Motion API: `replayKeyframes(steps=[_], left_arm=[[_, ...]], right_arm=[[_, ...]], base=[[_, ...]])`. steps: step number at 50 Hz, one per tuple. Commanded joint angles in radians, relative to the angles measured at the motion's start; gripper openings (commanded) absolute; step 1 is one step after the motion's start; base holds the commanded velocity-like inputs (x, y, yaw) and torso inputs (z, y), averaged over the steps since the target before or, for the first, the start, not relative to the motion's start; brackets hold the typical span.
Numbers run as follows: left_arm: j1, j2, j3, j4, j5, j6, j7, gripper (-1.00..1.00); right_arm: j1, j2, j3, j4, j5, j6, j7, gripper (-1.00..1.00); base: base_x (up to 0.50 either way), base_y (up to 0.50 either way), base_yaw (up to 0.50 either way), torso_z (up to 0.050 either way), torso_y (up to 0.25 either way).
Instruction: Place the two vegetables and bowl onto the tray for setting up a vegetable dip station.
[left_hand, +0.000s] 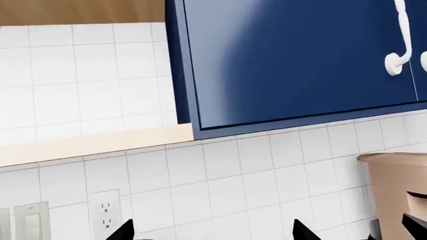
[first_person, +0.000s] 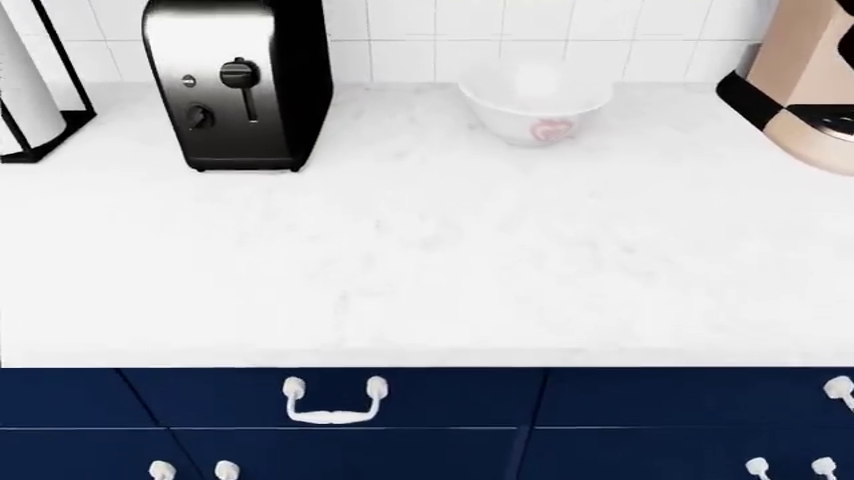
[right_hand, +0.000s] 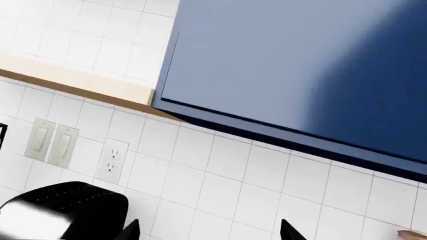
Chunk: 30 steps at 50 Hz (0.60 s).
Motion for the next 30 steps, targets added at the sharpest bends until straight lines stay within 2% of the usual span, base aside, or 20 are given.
replayKeyframes(steps=[1,10,30], left_arm=[[-0.004,0.002,-0.003,0.004,-0.001,0.002,-0.001,1.00],[0.011,0.003,0.002,0.007,0.011,0.004,0.005,1.00],[0.019,0.005,0.010,0.002,0.014,0.001,0.005,1.00]], right_arm=[[-0.003,0.001,-0.008,0.007,-0.005,0.007,0.019,1.00],[-0.017,0.007,-0.019,0.020,0.005,0.017,0.040,1.00],[-0.081,0.025,-0.057,0.033,-0.004,0.032,0.016,1.00]], base=[[0.50,0.00,0.00,0.000,0.000],[0.50,0.00,0.00,0.000,0.000],[0.03,0.00,0.00,0.000,0.001]])
